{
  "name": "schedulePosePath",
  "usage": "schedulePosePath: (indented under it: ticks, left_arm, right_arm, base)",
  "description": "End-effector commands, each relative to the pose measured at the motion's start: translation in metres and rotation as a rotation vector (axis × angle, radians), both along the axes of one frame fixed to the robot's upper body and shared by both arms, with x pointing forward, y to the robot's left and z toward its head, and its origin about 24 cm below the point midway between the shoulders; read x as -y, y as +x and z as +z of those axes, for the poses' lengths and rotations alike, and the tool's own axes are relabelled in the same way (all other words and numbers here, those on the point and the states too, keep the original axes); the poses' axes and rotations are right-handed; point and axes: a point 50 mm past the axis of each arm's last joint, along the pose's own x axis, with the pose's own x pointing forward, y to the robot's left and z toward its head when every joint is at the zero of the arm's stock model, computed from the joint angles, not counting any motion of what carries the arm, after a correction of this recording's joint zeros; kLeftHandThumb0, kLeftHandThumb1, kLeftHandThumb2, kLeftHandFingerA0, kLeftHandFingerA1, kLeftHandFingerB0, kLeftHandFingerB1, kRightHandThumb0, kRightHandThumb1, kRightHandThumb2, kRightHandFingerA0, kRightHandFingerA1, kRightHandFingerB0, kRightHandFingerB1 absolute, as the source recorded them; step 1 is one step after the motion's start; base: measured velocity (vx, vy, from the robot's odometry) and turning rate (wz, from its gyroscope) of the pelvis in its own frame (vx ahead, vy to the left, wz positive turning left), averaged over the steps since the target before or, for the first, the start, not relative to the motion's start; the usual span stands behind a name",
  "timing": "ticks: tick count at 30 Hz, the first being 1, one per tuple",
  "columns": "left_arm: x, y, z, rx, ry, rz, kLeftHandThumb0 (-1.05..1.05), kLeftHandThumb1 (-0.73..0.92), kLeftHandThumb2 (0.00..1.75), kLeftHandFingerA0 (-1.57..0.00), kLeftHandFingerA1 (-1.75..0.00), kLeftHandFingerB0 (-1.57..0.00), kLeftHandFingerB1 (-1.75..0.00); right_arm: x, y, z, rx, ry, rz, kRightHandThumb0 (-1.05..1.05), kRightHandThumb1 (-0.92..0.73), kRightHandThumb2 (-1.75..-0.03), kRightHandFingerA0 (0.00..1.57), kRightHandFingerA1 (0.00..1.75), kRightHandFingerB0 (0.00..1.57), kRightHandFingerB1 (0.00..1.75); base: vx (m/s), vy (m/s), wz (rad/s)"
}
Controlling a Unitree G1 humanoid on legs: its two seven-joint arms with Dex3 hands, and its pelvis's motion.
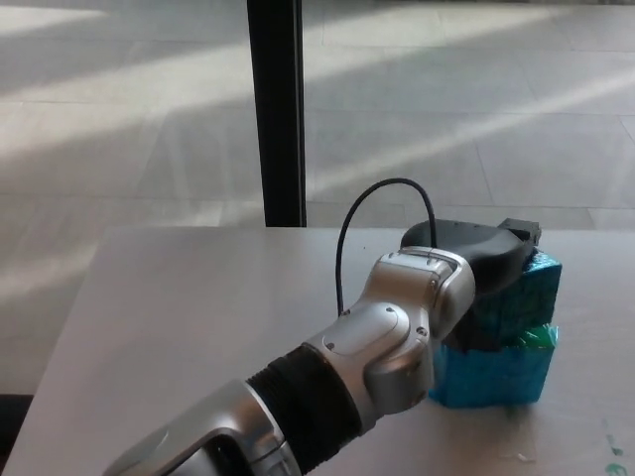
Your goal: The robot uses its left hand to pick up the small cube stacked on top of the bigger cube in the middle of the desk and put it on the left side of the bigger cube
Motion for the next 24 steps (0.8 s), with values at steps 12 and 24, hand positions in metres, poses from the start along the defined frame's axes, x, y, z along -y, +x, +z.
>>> schedulePosePath:
  ticks: [12,24]
  left_arm:
    - [-0.005,-0.008,-0.067,0.071,-0.253,0.094,-0.18,0.62,0.66,-0.78,-1.70,-0.47,-0.50]
    - [-0.014,-0.004,-0.084,0.073,-0.052,0.068,-0.33,0.64,0.62,-0.78,-1.64,-0.76,-0.83]
  right_arm:
    - [0.000,0.002,-0.001,0.046,0.006,-0.064,-0.75,-0.40,-1.13,0.52,0.97,0.47,0.88]
    - [-0.001,0.004,0.000,0.075,0.002,-0.047,-0.74,-0.42,-1.14,0.50,0.95,0.50,0.89]
  base:
    - [0.00,0.000,0.00]
    - [0.00,0.000,0.00]
